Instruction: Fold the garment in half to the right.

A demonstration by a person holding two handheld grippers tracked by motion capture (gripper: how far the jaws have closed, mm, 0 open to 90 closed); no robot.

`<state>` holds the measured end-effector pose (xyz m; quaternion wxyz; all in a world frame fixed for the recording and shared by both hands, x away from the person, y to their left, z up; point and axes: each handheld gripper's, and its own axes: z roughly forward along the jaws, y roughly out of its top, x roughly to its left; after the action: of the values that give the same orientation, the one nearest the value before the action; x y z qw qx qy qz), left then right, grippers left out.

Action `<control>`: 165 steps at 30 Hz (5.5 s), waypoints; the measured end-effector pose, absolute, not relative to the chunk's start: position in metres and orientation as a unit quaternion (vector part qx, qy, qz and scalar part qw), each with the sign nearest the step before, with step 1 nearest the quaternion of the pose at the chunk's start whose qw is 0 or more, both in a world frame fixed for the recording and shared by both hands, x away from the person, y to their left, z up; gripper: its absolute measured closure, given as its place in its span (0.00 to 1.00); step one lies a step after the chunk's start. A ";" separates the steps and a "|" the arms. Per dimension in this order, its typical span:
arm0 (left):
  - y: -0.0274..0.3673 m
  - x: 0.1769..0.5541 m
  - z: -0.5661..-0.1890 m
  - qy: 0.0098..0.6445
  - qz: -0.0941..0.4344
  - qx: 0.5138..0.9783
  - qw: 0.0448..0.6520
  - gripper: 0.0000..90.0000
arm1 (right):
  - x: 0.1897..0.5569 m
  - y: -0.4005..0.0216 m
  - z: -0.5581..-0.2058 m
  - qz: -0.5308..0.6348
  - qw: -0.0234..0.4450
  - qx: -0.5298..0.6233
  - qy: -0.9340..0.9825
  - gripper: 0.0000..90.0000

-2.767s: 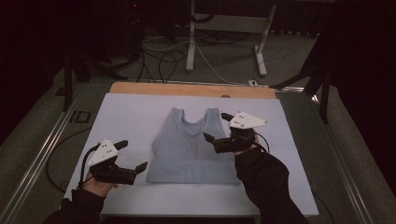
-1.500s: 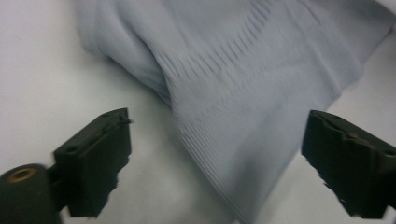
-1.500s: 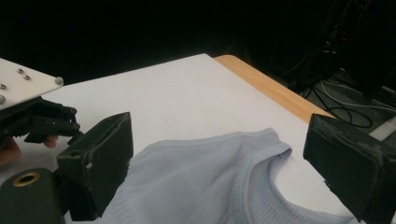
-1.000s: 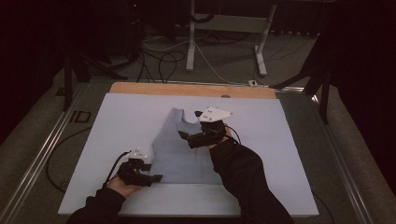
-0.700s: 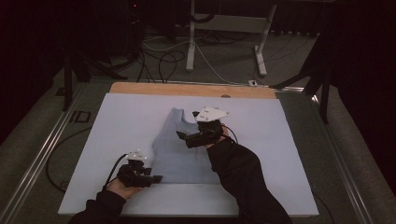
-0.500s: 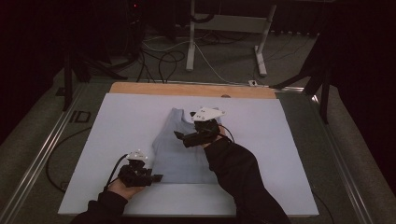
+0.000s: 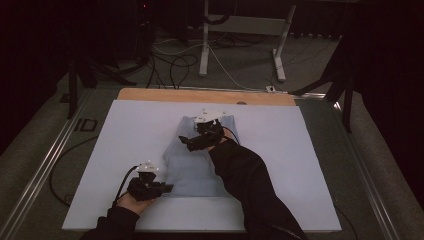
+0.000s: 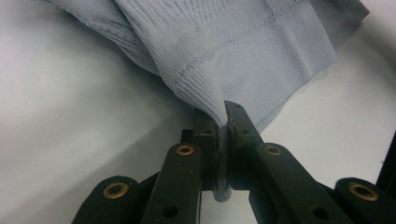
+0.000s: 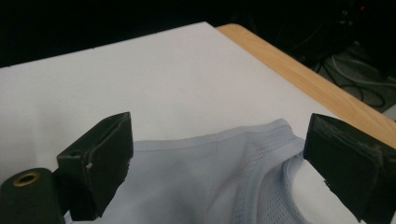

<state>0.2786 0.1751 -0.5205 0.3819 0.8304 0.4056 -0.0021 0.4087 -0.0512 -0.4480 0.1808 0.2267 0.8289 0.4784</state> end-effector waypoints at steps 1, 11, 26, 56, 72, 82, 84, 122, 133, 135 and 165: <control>0.175 0.279 -0.521 0.407 -0.004 0.829 0.384 0.95 | 0.412 -0.049 -0.448 0.476 0.176 0.231 0.830 0.09; 0.176 0.279 -0.521 0.407 -0.002 0.826 0.390 0.95 | 0.443 -0.029 -0.452 0.463 0.169 0.253 0.832 0.09; 0.176 0.277 -0.519 0.410 0.003 0.821 0.397 0.95 | 0.479 -0.004 -0.464 0.418 0.168 0.331 0.829 0.09; 0.173 0.276 -0.521 0.412 -0.008 0.818 0.401 0.95 | 0.528 0.018 -0.502 0.314 0.182 0.393 0.845 0.41; 0.172 0.276 -0.522 0.413 -0.011 0.818 0.401 0.95 | 0.533 0.027 -0.516 0.273 0.191 0.376 0.865 0.57; 0.172 0.276 -0.523 0.416 -0.014 0.815 0.403 0.96 | 0.534 0.025 -0.518 0.270 0.185 0.376 0.867 0.71; 0.173 0.276 -0.523 0.417 -0.015 0.814 0.404 0.96 | 0.534 0.025 -0.518 0.261 0.199 0.367 0.870 0.84; 0.163 0.277 -0.503 0.400 -0.014 0.814 0.422 0.96 | 0.520 -0.008 -0.457 0.319 0.242 0.332 0.854 0.98; 0.133 0.279 -0.477 0.362 -0.015 0.825 0.434 0.96 | 0.515 -0.030 -0.436 0.341 0.246 0.338 0.842 0.97; 0.128 0.280 -0.474 0.357 -0.016 0.827 0.434 0.96 | 0.514 -0.035 -0.433 0.347 0.245 0.338 0.840 0.97; 0.044 0.285 -0.465 0.300 -0.031 0.851 0.430 0.96 | 0.506 -0.106 -0.424 0.386 0.240 0.348 0.820 0.97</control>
<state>0.2851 0.0437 -0.4650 0.4300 0.8511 0.2995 -0.0309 0.5058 -0.1055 -0.4236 0.2401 0.3480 0.8201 0.3855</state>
